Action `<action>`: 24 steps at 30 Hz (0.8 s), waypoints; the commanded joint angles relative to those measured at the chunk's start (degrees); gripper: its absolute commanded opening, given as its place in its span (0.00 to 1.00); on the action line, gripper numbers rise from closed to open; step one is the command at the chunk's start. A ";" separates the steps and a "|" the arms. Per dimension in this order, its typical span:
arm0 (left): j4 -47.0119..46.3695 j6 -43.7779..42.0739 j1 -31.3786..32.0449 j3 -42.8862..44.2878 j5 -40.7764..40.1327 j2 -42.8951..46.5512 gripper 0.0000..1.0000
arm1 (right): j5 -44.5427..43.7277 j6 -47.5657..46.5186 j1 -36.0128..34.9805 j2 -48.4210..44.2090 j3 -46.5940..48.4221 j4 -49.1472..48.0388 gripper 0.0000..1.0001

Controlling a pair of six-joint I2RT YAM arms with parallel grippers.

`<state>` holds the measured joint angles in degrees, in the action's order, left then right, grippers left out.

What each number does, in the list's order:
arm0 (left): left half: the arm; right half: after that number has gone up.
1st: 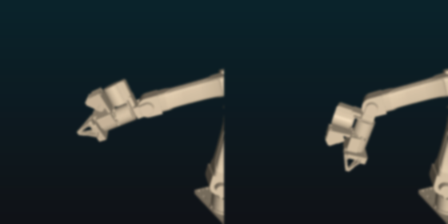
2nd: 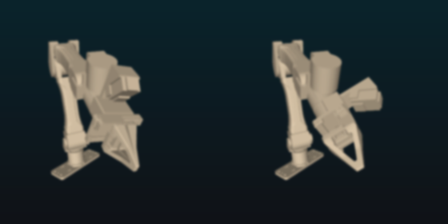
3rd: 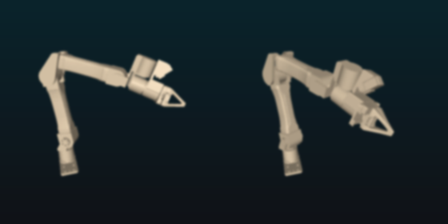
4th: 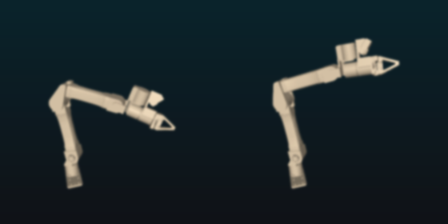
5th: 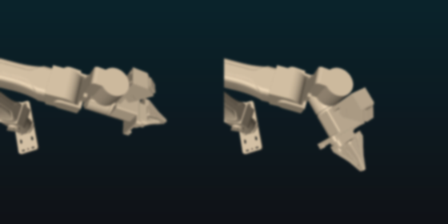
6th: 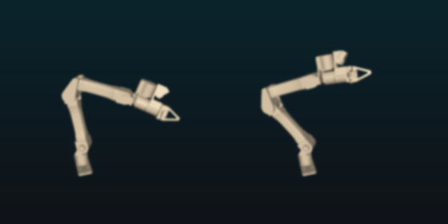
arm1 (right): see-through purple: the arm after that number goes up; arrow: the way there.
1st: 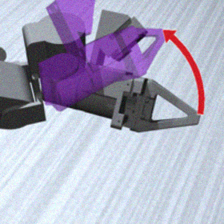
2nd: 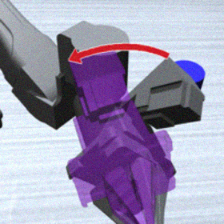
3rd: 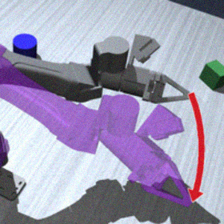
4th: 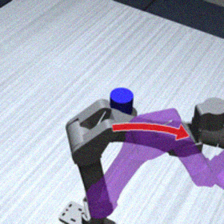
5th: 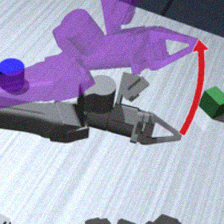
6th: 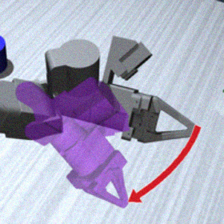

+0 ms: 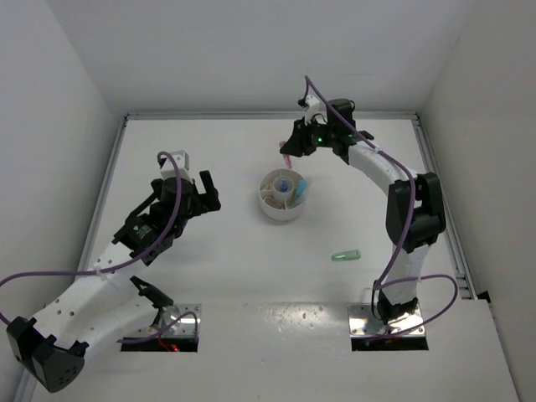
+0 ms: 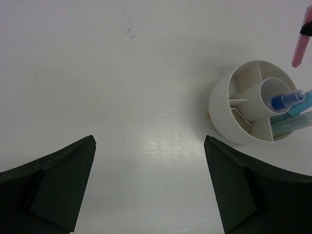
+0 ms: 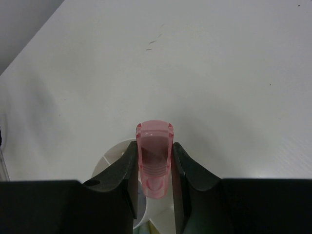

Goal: Sort the stationery into containers
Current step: Place the stationery in the storage box.

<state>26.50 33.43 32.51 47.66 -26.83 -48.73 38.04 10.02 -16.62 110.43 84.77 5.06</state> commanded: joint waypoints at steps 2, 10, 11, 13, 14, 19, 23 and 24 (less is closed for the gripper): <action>-1.63 -0.82 -0.52 -0.02 -0.07 0.74 1.00 | 1.07 -3.24 0.10 -0.04 1.54 -2.34 0.00; -1.63 -0.82 -0.52 -0.02 0.46 0.74 1.00 | -1.83 -6.51 0.10 1.71 0.74 1.70 0.00; -1.63 -0.82 -0.52 -0.02 0.46 1.26 1.00 | -1.83 -7.11 0.10 1.72 1.27 2.23 0.00; -1.63 -0.82 -0.52 -0.02 0.46 1.27 1.00 | -2.35 -7.74 0.10 2.24 1.27 2.24 0.01; -1.63 -0.82 -0.52 -0.02 0.46 1.27 1.00 | -2.36 -7.74 0.10 2.24 1.27 2.84 0.02; -1.63 -0.82 -0.52 -0.02 0.99 1.27 1.00 | -2.36 -9.67 0.10 2.86 0.14 4.08 0.06; -1.63 -0.82 -0.52 -0.02 0.99 1.27 1.00 | -1.84 -10.29 0.10 2.86 0.13 4.69 0.11; -1.63 -0.82 -0.52 -0.02 0.99 1.27 1.00 | -1.83 -10.29 0.10 2.86 0.13 4.70 0.15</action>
<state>26.48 33.43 32.51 47.66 -26.24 -48.36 35.48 1.37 -16.62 114.08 84.75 10.68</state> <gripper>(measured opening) 0.995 0.265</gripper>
